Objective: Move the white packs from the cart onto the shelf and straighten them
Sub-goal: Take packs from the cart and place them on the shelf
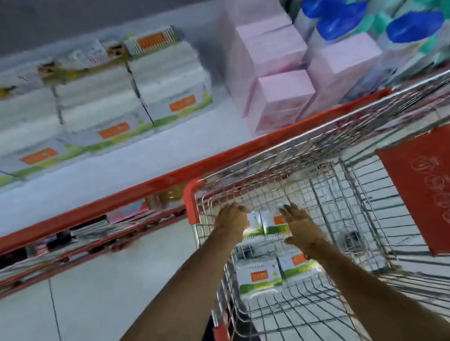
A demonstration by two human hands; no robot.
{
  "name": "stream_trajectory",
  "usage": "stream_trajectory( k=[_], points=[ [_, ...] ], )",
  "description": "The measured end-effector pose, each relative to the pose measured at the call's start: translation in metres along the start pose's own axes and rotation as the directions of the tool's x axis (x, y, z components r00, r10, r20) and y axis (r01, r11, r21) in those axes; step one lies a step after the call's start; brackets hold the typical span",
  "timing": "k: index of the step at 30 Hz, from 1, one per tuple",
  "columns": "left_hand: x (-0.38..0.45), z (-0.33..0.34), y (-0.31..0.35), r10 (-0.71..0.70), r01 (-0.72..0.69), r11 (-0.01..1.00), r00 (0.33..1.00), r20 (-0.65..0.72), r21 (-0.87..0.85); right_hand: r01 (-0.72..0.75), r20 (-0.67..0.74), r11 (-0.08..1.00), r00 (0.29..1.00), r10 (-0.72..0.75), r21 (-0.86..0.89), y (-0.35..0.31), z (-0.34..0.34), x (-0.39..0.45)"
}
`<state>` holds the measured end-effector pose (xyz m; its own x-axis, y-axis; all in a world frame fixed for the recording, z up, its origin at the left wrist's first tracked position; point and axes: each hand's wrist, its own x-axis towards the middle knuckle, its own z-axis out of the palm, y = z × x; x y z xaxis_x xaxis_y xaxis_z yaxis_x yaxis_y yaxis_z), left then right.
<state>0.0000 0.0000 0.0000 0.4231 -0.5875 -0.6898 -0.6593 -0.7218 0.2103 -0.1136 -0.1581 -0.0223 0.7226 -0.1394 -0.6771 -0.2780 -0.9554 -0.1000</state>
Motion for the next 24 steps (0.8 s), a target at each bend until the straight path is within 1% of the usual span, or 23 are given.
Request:
stream_trajectory(
  k=[1,4,6,8,10,12,15,18,24],
  points=[
    [0.007,0.004,0.001,0.006,-0.007,0.999,1.000,0.016,0.036,0.001,0.019,0.999,1.000,0.000,-0.042,0.004,0.004,0.007],
    [0.021,0.018,0.005,-0.019,0.019,1.000,1.000,0.014,0.006,0.020,0.014,0.996,1.000,-0.019,-0.085,0.008,0.005,0.020],
    [0.027,0.022,0.009,-0.051,0.050,0.999,0.999,-0.015,-0.019,0.024,-0.052,0.995,0.998,-0.029,-0.096,0.004,0.010,0.027],
    [0.027,0.020,0.011,-0.062,0.061,0.998,0.997,-0.035,-0.036,0.000,-0.106,0.998,0.994,-0.007,-0.067,0.004,0.010,0.030],
    [0.027,0.020,0.010,-0.071,0.071,0.993,0.997,0.006,-0.094,0.002,-0.084,0.999,0.996,-0.005,-0.034,0.008,0.005,0.035],
    [0.025,0.018,0.012,-0.092,0.098,0.989,0.994,0.051,-0.111,0.021,-0.050,1.000,0.999,-0.022,-0.023,0.009,-0.003,0.039],
    [0.021,0.014,0.016,-0.121,0.128,0.983,0.991,0.057,-0.133,0.013,0.013,1.000,1.000,-0.013,0.005,0.006,-0.006,0.040],
    [0.012,0.002,0.018,-0.139,0.145,0.980,0.989,0.052,-0.135,-0.005,-0.004,0.998,1.000,0.006,0.064,0.004,-0.013,0.027],
    [-0.034,-0.032,0.025,-0.140,0.130,0.982,0.988,-0.068,-0.140,-0.039,-0.083,0.992,0.995,0.049,0.121,0.001,-0.058,-0.022]
  ],
)
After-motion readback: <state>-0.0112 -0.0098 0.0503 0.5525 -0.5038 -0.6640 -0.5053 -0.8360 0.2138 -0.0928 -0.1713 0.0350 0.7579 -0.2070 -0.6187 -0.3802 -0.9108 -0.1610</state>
